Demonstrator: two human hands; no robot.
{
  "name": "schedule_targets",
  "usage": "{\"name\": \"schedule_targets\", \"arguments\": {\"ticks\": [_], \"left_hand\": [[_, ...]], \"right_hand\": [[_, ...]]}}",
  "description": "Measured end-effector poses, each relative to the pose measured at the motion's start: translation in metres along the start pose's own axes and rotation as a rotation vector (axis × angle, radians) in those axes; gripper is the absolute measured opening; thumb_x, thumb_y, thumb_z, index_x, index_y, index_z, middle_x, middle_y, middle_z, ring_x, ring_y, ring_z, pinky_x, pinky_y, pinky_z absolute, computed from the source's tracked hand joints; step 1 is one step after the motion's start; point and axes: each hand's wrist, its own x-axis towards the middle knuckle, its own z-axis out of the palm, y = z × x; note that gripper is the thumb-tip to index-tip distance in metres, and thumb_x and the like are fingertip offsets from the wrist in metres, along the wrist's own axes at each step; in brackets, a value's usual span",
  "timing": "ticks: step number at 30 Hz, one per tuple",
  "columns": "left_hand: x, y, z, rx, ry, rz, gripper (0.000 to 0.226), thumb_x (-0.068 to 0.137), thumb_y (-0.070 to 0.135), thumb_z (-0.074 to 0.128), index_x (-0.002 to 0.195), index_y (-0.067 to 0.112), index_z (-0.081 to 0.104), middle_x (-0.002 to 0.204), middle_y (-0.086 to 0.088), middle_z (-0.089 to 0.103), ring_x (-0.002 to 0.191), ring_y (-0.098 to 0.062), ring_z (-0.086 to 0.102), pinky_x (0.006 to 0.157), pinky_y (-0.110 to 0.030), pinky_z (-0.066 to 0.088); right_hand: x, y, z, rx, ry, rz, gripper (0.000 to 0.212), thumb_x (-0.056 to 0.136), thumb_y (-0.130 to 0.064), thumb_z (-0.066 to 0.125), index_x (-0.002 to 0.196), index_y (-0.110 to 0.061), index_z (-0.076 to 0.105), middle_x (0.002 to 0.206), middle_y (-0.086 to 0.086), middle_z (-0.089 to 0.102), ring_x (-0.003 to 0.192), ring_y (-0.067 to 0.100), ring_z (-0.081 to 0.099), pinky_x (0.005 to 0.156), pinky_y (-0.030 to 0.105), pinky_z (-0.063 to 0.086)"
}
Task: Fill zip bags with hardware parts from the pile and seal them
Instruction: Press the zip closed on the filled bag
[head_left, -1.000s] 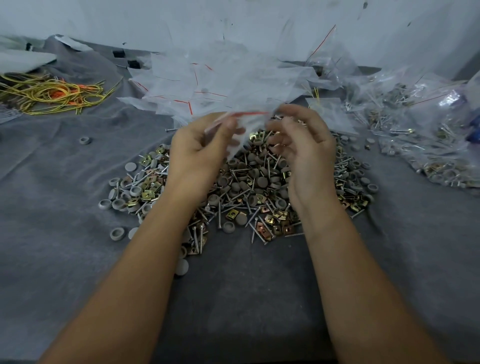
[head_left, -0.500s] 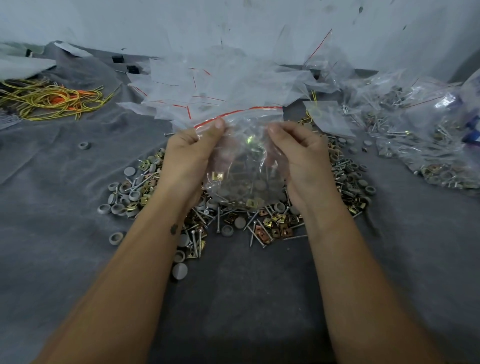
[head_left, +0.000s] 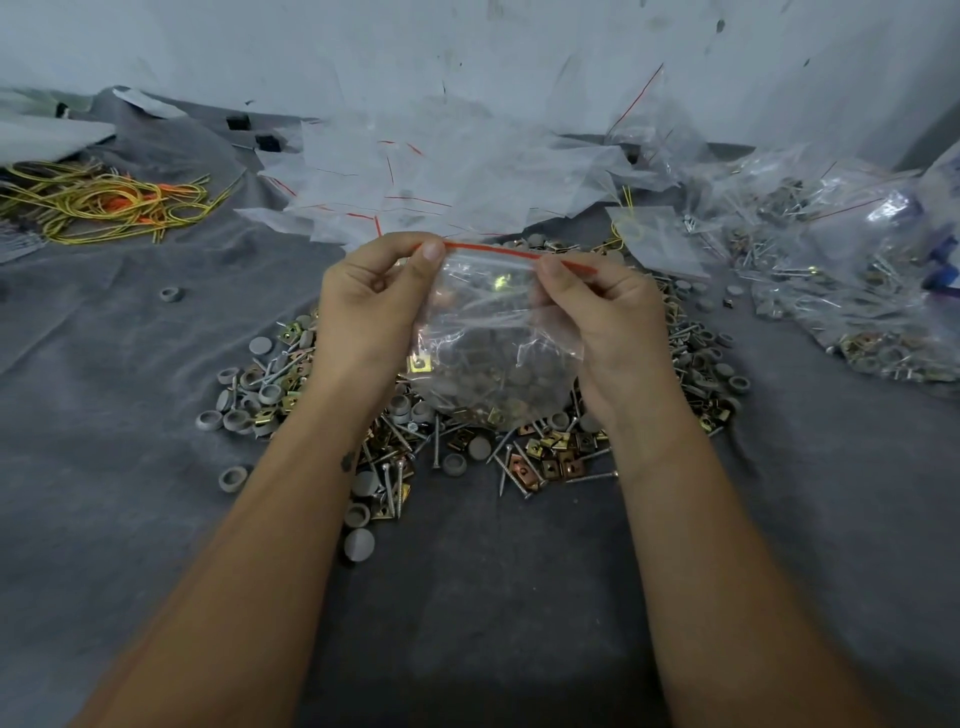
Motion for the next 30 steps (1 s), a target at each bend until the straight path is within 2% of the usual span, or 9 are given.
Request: {"name": "schedule_targets", "arguments": {"ticks": [4,8,12,17,24,28,30], "left_hand": [[-0.001,0.0,0.003,-0.004,0.041,0.002,0.02,0.097,0.025,0.059,0.085,0.028,0.074,0.056,-0.009,0.052,0.055,-0.023,0.042,0.055,-0.028,0.04],[-0.001,-0.001,0.001,0.007,0.056,-0.022,0.017,0.098,0.028,0.057,0.089,0.025,0.072,0.057,-0.003,0.053,0.052,-0.02,0.045,0.052,-0.025,0.041],[0.0,-0.002,0.002,0.043,0.098,-0.057,0.023,0.098,0.028,0.057,0.081,0.013,0.064,0.042,0.01,0.048,0.036,-0.004,0.037,0.039,-0.016,0.034],[0.0,-0.002,0.001,0.022,0.094,-0.016,0.02,0.098,0.024,0.057,0.082,0.014,0.061,0.041,0.011,0.046,0.035,-0.002,0.034,0.038,-0.017,0.031],[0.001,-0.005,0.0,0.035,0.15,0.014,0.019,0.098,0.027,0.059,0.082,0.019,0.065,0.044,0.012,0.044,0.037,-0.002,0.036,0.04,-0.015,0.032],[0.001,-0.006,0.001,0.039,0.14,0.001,0.021,0.097,0.03,0.06,0.079,0.019,0.065,0.05,-0.001,0.044,0.038,-0.006,0.035,0.039,-0.017,0.033],[0.002,-0.008,0.001,0.041,0.098,-0.031,0.027,0.093,0.036,0.063,0.08,0.013,0.064,0.052,-0.005,0.041,0.037,-0.007,0.033,0.038,-0.016,0.033]], "right_hand": [[0.001,0.001,0.0,0.017,0.015,0.021,0.005,0.087,-0.011,0.068,0.082,-0.011,0.07,0.062,-0.006,0.068,0.059,0.005,0.063,0.061,0.021,0.055],[0.004,0.001,-0.001,0.119,0.049,0.054,0.012,0.087,-0.004,0.067,0.077,-0.011,0.07,0.068,-0.003,0.069,0.066,0.008,0.064,0.063,0.02,0.055],[0.004,0.001,-0.002,0.161,0.045,0.058,0.014,0.088,-0.003,0.065,0.077,-0.01,0.071,0.069,0.002,0.07,0.065,0.01,0.066,0.06,0.021,0.054],[0.004,-0.001,-0.004,0.16,0.058,0.08,0.018,0.089,-0.002,0.064,0.074,-0.012,0.07,0.068,0.002,0.07,0.065,0.013,0.066,0.065,0.03,0.057],[0.004,0.002,-0.004,0.077,0.078,0.056,0.018,0.09,-0.006,0.064,0.076,-0.014,0.073,0.07,0.001,0.07,0.068,0.013,0.067,0.068,0.031,0.058],[0.006,0.007,-0.006,-0.131,0.164,0.017,0.01,0.091,-0.012,0.066,0.082,-0.012,0.072,0.066,-0.006,0.068,0.067,0.01,0.065,0.073,0.035,0.06],[0.006,0.009,-0.006,-0.179,0.196,0.004,0.01,0.091,-0.012,0.067,0.082,-0.013,0.071,0.066,-0.007,0.068,0.068,0.009,0.065,0.073,0.031,0.059]]}}
